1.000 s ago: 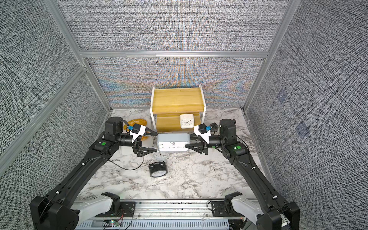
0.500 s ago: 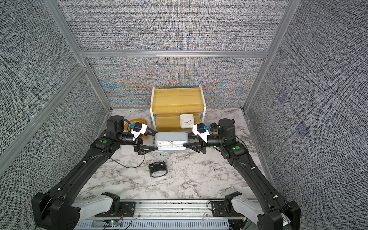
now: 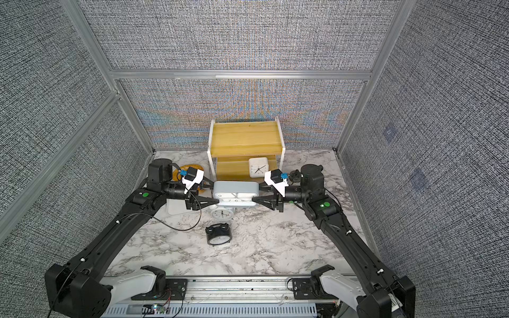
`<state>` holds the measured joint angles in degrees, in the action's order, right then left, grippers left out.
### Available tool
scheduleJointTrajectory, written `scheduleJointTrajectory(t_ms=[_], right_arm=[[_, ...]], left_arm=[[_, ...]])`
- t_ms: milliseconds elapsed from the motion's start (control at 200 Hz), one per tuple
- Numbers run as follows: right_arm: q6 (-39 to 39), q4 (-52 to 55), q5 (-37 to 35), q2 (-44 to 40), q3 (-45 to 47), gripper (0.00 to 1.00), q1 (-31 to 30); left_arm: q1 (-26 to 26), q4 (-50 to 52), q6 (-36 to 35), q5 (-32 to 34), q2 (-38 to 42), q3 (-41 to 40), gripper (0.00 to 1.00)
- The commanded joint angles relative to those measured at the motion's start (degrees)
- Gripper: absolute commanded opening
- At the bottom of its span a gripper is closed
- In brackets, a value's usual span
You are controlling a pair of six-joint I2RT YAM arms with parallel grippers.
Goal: Place the alarm clocks on the shelf by style
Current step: Pick up the alarm from the center of the board.
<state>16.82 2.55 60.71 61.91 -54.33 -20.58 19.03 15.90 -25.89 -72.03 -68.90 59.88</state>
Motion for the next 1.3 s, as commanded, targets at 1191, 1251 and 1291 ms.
scheduleJointTrajectory(t_ms=[1191,1251,1291], right_arm=[[-6.2,-8.1,-26.3,-8.3,11.1,0.87,4.2],[-6.5,-8.2,-27.4,-8.8,11.3,0.87,4.5],[-6.6,-8.2,-27.9,-9.0,11.6,0.87,4.6]], left_arm=[[-0.5,11.0,6.8,33.3,18.1,7.7,0.27],[-0.5,10.2,6.8,33.6,19.1,7.5,0.27],[-0.5,9.6,7.0,34.2,19.9,7.3,0.27]])
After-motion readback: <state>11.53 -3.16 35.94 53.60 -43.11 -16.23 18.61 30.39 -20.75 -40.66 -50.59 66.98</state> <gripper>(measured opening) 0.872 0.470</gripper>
